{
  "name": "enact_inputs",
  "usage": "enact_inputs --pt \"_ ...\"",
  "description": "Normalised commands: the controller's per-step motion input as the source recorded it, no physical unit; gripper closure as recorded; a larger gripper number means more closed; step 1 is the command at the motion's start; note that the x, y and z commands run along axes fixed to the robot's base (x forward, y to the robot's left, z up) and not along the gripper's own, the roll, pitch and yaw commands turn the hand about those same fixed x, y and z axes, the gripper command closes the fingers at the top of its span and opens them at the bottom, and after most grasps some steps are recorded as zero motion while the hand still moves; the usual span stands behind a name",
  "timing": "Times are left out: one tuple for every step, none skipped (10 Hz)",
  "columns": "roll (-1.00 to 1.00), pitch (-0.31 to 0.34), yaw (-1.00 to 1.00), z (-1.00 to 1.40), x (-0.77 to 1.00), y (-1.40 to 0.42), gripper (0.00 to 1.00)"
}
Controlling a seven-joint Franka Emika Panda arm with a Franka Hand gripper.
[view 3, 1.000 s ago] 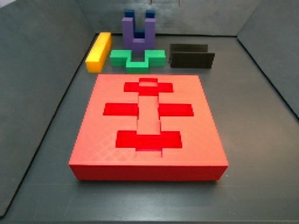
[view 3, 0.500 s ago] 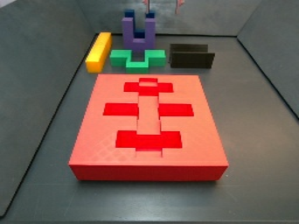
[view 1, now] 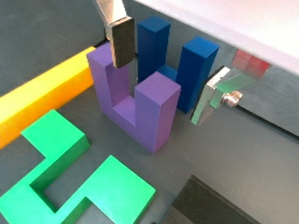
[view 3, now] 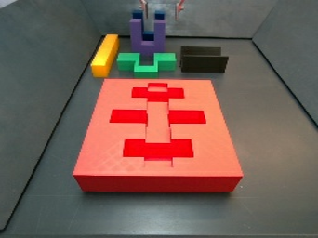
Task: Pick up the purple object. Move up. Move to above the board. Insert the purple object.
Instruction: Pick up the purple object.
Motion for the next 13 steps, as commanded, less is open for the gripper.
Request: enact_inputs --pt "-0.01 0.000 0.00 -0.28 0.36 0.16 0.00" --pt "-0.03 0.000 0.00 -0.17 0.35 0.20 0.00" --pt "0.00 0.000 0.00 -0.27 0.12 0.13 0.00" --pt "0.00 0.000 0.00 -0.29 0.00 0.00 0.00" --pt "0.00 0.000 0.00 -0.29 -0.11 0.00 0.00" --pt "0.00 -0.006 -0.02 -0.24 -0.12 -0.04 0.00" --pt "0.01 0.000 0.00 0.00 0.00 0.00 0.00" --pt "0.00 -0.006 0.00 0.00 -0.03 0.00 0.00" --pt "0.00 0.000 0.00 0.00 0.00 0.00 1.00" --pt "0.00 0.000 0.00 0.00 0.00 0.00 1.00" --pt "0.00 0.000 0.00 0.00 0.00 0.00 1.00" --pt "0.00 0.000 0.00 0.00 0.00 0.00 1.00" --pt "0.00 0.000 0.00 0.00 0.00 0.00 1.00"
